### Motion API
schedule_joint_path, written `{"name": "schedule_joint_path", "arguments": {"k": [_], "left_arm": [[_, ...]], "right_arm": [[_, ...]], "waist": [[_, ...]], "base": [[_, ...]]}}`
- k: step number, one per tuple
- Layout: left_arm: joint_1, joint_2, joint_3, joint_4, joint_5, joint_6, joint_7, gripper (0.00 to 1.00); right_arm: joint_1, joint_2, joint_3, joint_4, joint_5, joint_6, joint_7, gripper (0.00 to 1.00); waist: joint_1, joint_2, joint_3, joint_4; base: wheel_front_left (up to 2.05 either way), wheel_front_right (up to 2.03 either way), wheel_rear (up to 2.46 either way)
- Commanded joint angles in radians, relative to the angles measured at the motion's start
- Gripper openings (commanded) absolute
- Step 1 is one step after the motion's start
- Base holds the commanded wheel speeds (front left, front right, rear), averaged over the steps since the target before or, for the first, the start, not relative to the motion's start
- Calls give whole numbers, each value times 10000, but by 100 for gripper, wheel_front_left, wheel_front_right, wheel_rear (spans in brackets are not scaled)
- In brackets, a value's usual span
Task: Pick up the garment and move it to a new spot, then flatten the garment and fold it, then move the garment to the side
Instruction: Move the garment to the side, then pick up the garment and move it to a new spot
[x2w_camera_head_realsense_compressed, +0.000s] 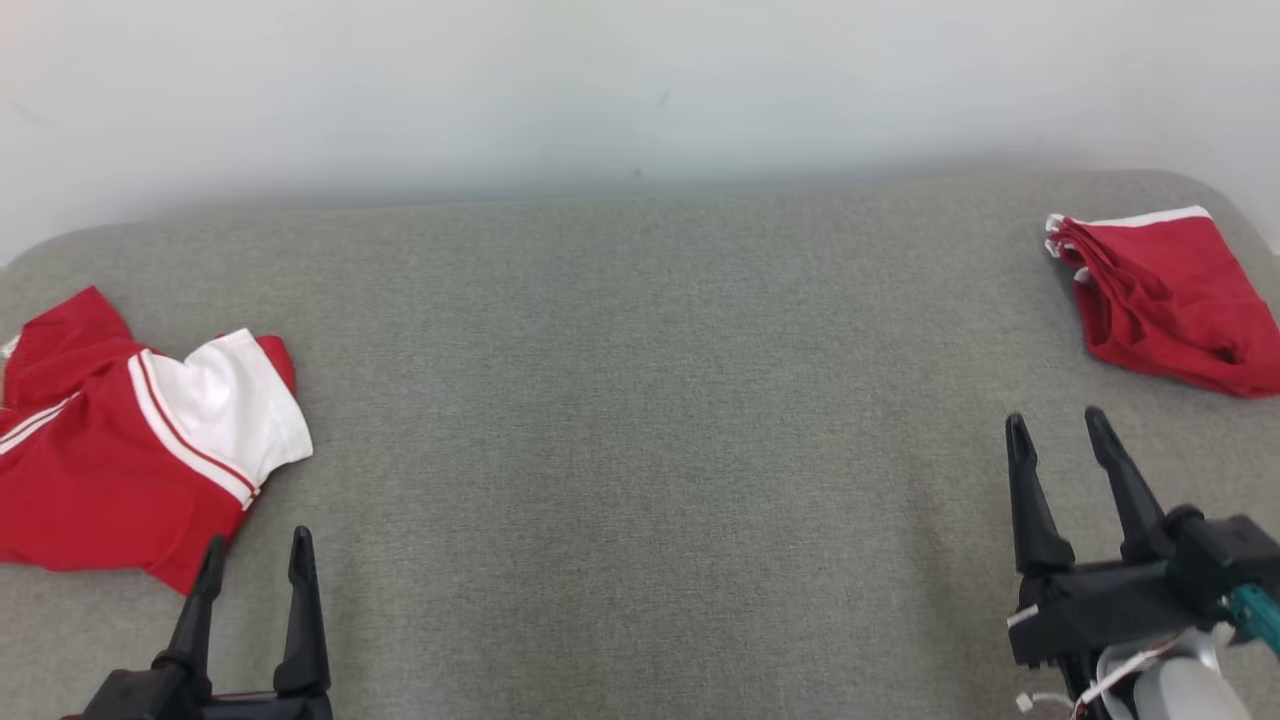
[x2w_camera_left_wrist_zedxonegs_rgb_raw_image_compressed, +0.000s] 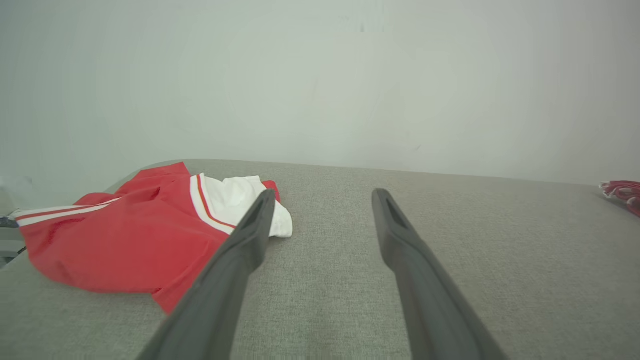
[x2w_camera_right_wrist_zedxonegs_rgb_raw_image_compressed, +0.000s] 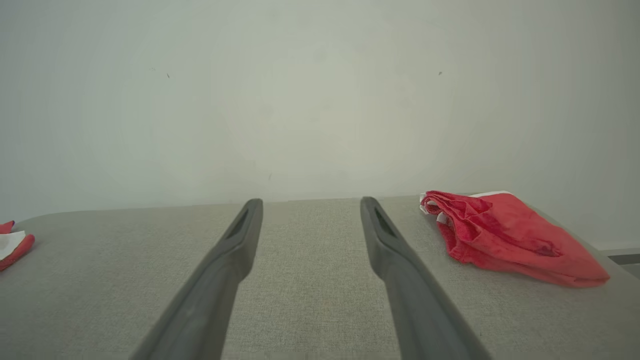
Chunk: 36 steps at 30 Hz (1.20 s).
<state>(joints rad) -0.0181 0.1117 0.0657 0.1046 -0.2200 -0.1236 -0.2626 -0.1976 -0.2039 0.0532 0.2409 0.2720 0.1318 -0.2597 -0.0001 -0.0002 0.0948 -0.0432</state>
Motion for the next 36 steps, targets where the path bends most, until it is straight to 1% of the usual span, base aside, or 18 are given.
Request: {"name": "schedule_joint_path", "arguments": {"k": [1,12,20,36], "left_arm": [[183,-42,-75,83,61,-36,-32,100],[349,-50,-252,430,-5,-72,-32,100],[451,34,-347,744,50,-60,-32,100],[424,122,-400,1059,34,27,-32,100]], "right_arm": [[428,150,-123,-164,-58,-19,-13,100],[1758,798,-464,-763,-285,-19,38,100],[2394,1107,-631,-930,-356,-19,111,100],[2722,1268,-689,-939,-351,-19,254,100]], "waist": [[1,2,-201,227],[1,2,-623,649],[1,2,-984,822],[1,2,-1100,853]], "base": [[0,0,0],[0,0,0],[0,0,0],[0,0,0]]}}
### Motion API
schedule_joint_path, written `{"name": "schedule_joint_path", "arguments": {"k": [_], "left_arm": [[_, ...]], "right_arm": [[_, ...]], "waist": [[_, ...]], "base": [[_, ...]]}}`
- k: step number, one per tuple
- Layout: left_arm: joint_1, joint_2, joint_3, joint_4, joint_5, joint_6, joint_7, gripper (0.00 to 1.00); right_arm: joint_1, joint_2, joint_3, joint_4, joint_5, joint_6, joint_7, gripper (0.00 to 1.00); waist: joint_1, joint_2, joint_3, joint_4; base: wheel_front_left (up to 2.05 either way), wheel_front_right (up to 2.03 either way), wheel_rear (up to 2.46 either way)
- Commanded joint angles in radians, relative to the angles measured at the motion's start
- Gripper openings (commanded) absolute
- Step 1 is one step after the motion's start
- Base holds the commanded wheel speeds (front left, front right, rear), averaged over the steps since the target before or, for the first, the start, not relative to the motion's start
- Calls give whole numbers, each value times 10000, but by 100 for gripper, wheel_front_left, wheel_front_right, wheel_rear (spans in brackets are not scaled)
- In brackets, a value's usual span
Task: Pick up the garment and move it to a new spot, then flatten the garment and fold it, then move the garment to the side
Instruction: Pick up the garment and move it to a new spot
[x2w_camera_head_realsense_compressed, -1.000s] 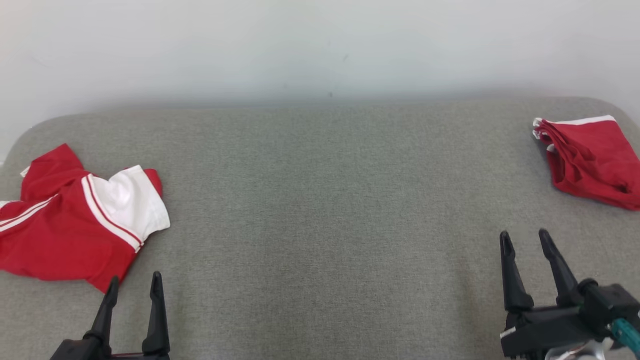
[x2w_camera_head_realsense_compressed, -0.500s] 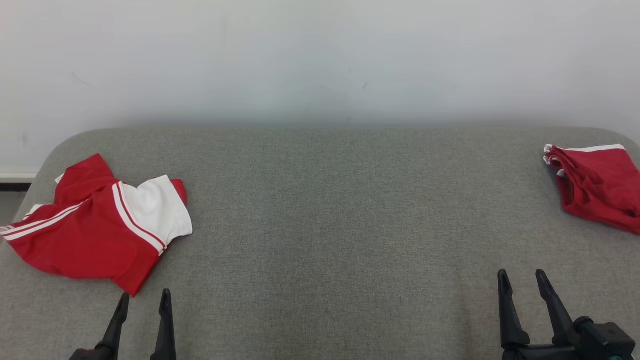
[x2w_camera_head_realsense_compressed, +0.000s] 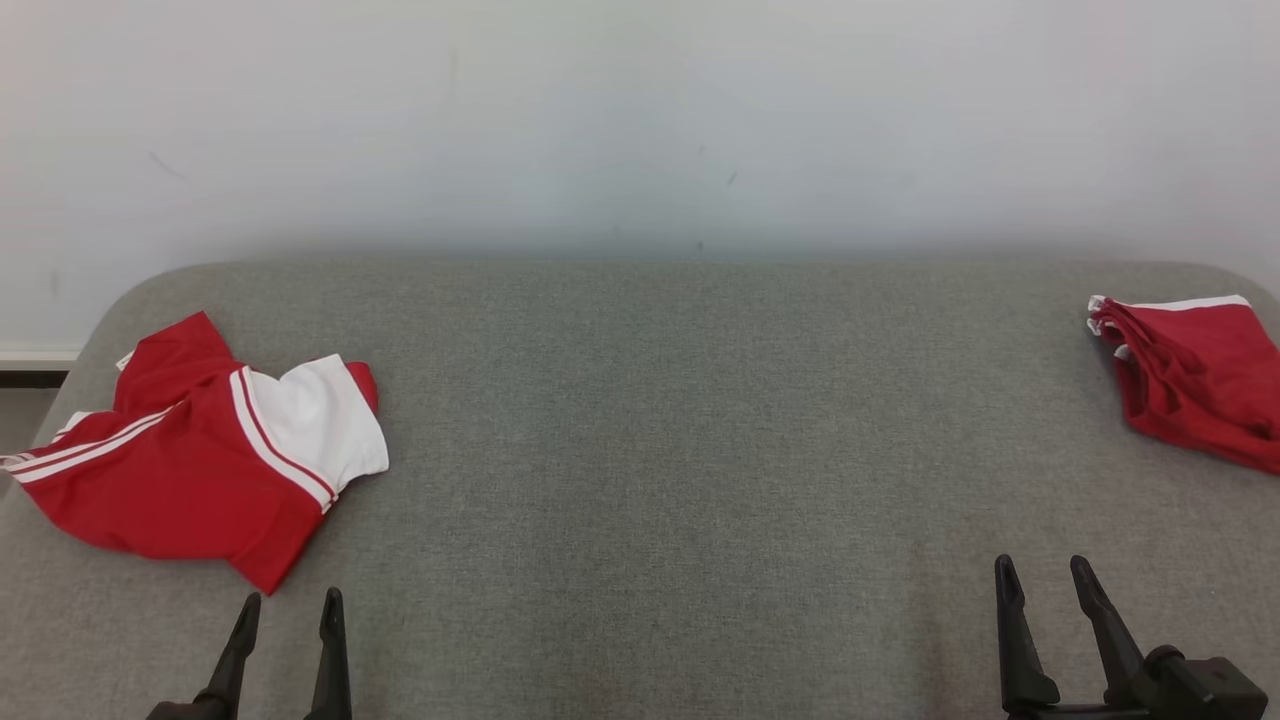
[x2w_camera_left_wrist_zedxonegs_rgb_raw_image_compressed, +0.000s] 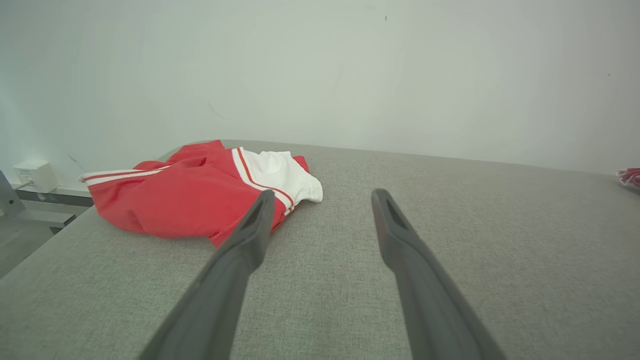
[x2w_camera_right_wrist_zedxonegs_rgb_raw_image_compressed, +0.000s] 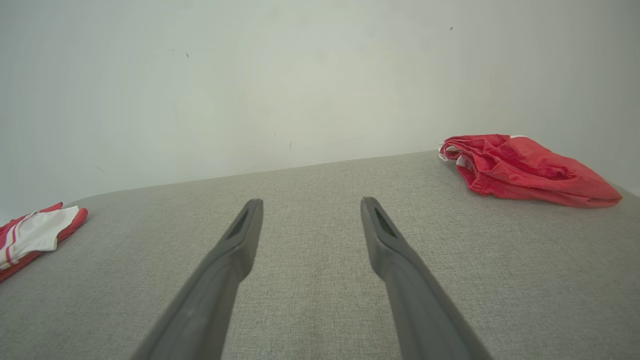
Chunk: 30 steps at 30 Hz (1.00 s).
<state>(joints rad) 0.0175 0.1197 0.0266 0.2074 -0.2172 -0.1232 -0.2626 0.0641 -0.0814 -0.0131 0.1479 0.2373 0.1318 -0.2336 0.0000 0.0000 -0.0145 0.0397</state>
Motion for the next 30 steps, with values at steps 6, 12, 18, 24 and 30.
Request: {"name": "schedule_joint_path", "arguments": {"k": [6,12,18,24,30], "left_arm": [[-93,106,10,222,-44,53,-32,100],[-137,185,60,280,-106,122,-31,100],[-268,202,127,368,-222,180,-31,100],[-243,256,164,446,-280,250,-30,100],[-314,330,251,484,-336,289,-31,100]], "right_arm": [[186,107,-6,-40,19,-19,14,100],[323,213,86,-10,71,-19,11,100],[206,267,160,125,140,-19,-42,100],[15,283,280,243,61,-19,-45,100],[-33,298,369,337,4,-19,-29,100]], "waist": [[0,0,-16,420],[0,0,61,1216],[0,0,254,2314],[0,0,354,3309],[0,0,383,4159]], "base": [[0,0,0],[0,0,0],[0,0,0],[0,0,0],[0,0,0]]}}
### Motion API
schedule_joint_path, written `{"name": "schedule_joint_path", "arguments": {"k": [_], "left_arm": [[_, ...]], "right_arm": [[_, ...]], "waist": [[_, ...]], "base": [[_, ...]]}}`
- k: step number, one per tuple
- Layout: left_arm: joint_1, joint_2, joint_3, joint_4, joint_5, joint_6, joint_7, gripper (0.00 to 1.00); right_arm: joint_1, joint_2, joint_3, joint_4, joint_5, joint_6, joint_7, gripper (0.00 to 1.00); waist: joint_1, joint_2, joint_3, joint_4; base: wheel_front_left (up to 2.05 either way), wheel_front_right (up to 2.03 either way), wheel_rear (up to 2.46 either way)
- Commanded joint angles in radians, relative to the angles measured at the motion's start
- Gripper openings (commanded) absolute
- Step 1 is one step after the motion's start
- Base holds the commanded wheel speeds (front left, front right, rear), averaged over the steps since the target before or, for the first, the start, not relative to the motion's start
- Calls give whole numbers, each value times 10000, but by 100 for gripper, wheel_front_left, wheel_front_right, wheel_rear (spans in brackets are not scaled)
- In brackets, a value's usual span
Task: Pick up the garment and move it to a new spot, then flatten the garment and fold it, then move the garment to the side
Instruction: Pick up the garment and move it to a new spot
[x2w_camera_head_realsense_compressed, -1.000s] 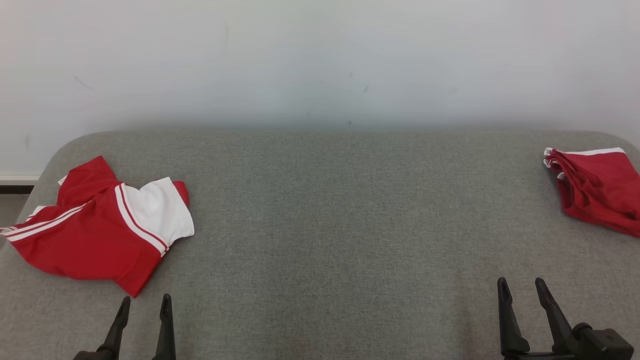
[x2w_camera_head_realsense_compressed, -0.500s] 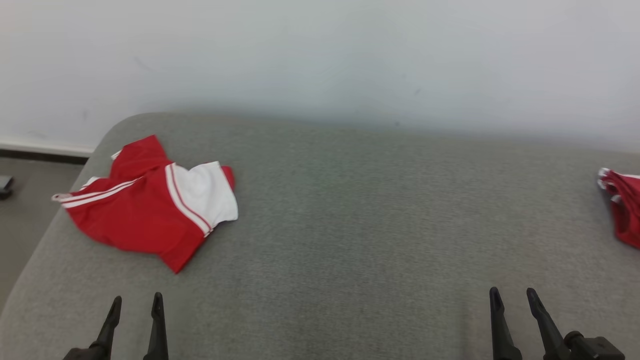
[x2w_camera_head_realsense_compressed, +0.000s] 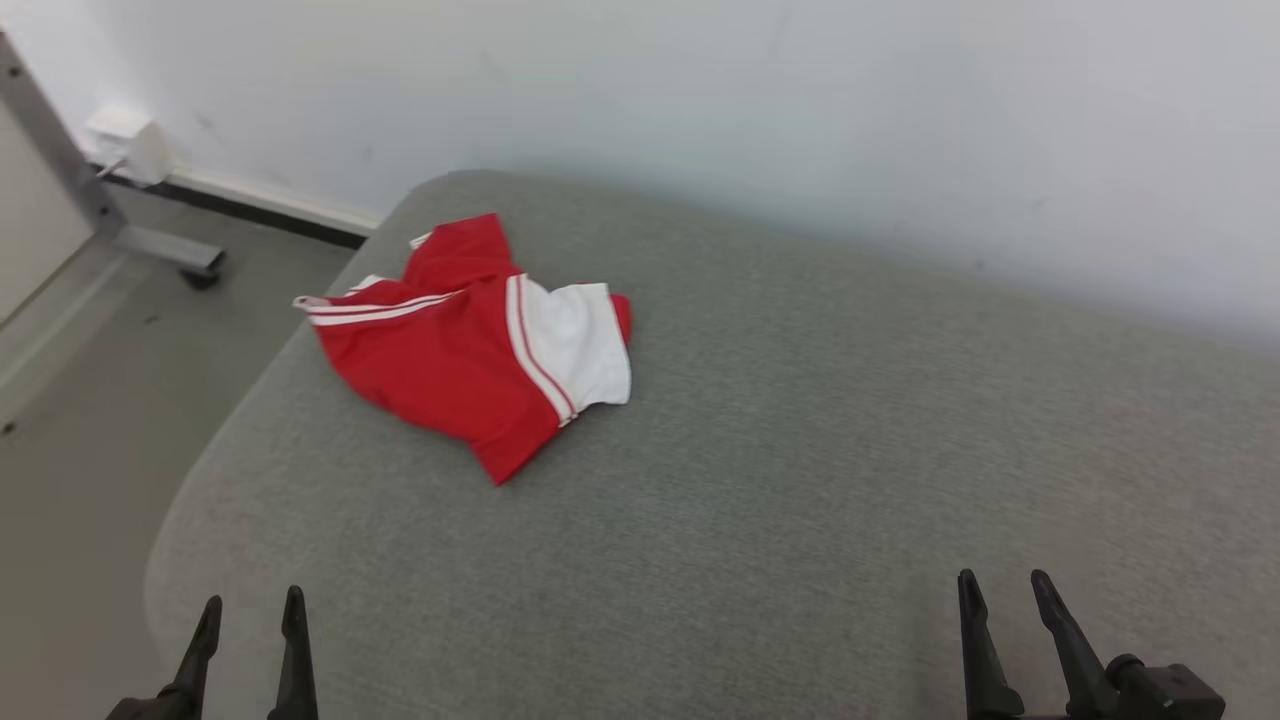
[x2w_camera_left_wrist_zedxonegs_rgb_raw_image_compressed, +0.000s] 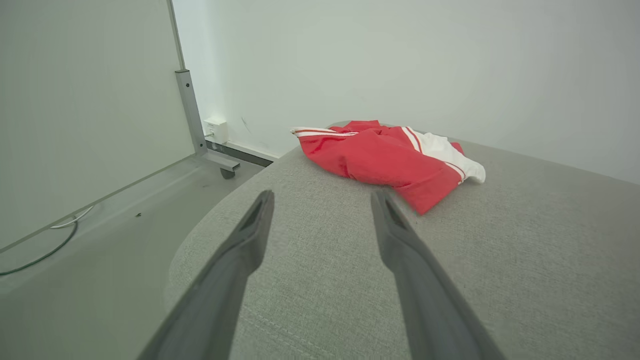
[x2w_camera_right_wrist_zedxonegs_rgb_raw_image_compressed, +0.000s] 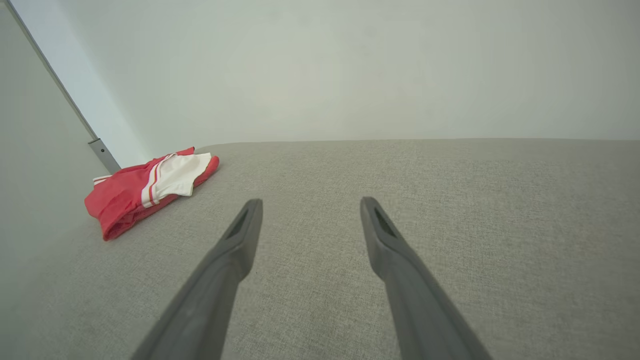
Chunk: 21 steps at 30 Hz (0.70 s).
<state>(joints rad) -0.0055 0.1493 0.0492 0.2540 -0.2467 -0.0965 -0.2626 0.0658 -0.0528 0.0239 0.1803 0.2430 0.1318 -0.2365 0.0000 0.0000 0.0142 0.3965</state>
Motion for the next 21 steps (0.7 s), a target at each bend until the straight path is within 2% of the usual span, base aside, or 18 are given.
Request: {"name": "schedule_joint_path", "arguments": {"k": [1,12,16,21], "left_arm": [[-78,38,40,27,-56,36,-31,100],[-92,88,208,73,-201,64,-31,100],[-435,90,196,143,-269,56,-31,100],[-1535,269,66,421,-405,-38,68,100]], "right_arm": [[-81,14,4,21,-59,-19,1,100],[-158,21,87,44,-74,-19,24,100],[-271,17,121,18,-100,-19,73,100],[-565,-69,15,-104,-265,-19,188,100]], "waist": [[0,0,107,687],[0,0,162,1088],[0,0,299,903],[0,0,777,306]], "base": [[0,0,0],[0,0,0],[0,0,0],[0,0,0]]}}
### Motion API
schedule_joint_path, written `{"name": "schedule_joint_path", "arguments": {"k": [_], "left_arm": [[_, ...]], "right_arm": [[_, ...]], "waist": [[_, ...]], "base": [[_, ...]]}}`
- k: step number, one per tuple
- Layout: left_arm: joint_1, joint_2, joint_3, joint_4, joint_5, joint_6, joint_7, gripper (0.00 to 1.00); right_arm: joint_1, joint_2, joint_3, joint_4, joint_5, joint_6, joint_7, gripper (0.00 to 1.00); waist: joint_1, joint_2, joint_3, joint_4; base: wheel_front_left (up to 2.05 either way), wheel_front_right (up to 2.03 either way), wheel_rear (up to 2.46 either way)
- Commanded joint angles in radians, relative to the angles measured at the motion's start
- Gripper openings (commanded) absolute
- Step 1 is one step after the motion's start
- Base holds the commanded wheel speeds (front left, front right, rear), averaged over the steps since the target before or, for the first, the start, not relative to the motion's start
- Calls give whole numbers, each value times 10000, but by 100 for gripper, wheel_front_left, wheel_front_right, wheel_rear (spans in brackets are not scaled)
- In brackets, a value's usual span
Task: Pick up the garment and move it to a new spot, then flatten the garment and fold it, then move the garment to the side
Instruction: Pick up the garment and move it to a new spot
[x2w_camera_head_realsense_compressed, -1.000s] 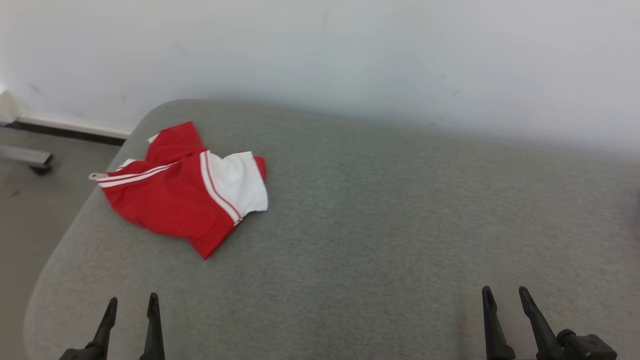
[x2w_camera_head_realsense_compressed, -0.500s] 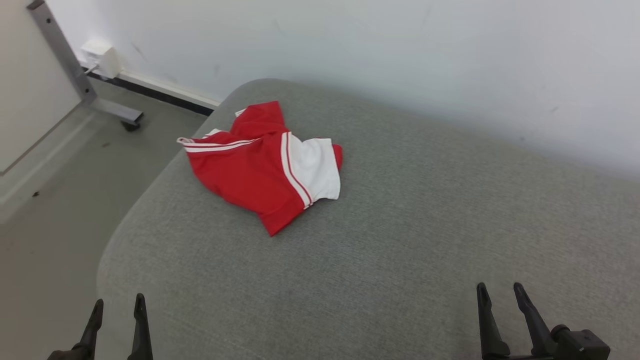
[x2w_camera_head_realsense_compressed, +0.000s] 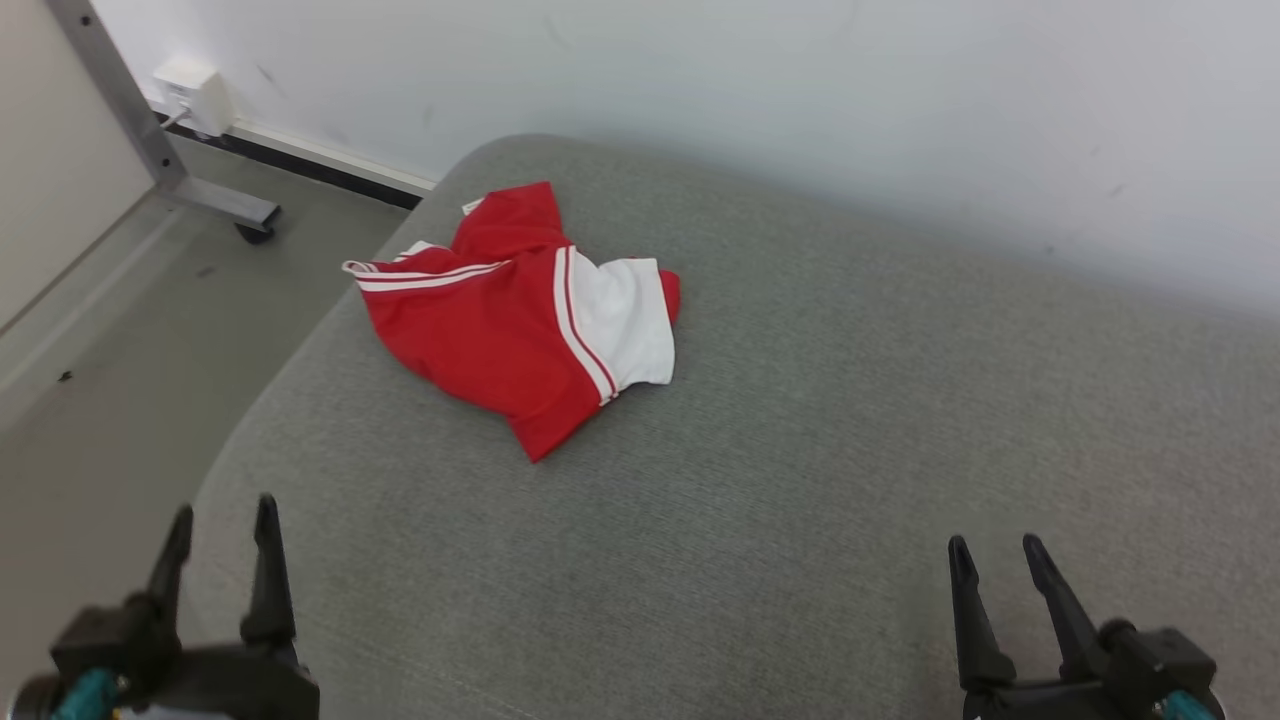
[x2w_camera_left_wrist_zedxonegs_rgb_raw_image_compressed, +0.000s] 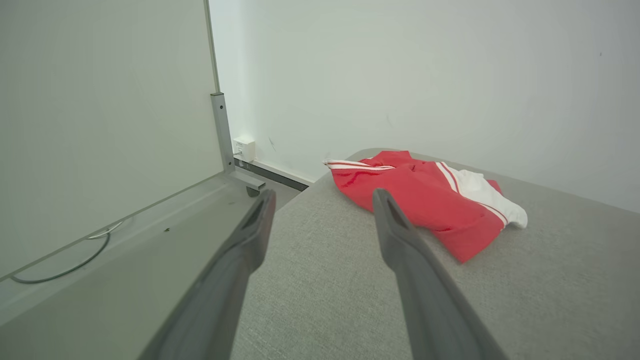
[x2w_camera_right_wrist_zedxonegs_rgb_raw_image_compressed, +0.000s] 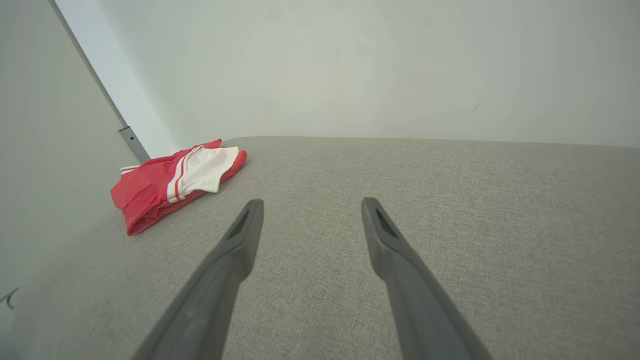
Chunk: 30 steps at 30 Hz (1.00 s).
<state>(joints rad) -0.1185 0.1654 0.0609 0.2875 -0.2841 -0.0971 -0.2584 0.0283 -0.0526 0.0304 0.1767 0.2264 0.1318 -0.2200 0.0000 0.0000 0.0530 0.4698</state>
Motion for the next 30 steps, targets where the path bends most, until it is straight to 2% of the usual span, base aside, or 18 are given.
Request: {"name": "schedule_joint_path", "arguments": {"k": [1,4,9,20,25,30], "left_arm": [[-704,152,-73,158,-72,-70,54,100],[-1328,282,-64,277,-175,-86,115,100],[-3073,721,176,718,-567,-155,295,100],[-5930,2033,834,1862,-1125,-149,758,100],[-6526,2636,842,2580,-1035,-147,1110,100],[-6858,3009,722,3546,-1202,-226,1797,100]], "right_arm": [[-245,-118,-46,-97,-142,-19,60,100],[-406,-187,-54,-192,-214,-19,137,100],[-886,-345,-177,-535,-380,-19,214,100],[-1630,-311,-419,-1200,-698,-19,97,100],[-1842,-223,-419,-1266,-761,-19,-5,100],[-1927,-158,-468,-1259,-826,-19,-98,100]], "waist": [[0,0,530,-597],[0,0,863,-973],[0,0,1854,-1992],[0,0,3692,-3976],[0,0,4107,-4585],[0,0,4227,-4916]], "base": [[0,0,0],[0,0,0],[0,0,0],[0,0,0],[0,0,0],[0,0,0]]}}
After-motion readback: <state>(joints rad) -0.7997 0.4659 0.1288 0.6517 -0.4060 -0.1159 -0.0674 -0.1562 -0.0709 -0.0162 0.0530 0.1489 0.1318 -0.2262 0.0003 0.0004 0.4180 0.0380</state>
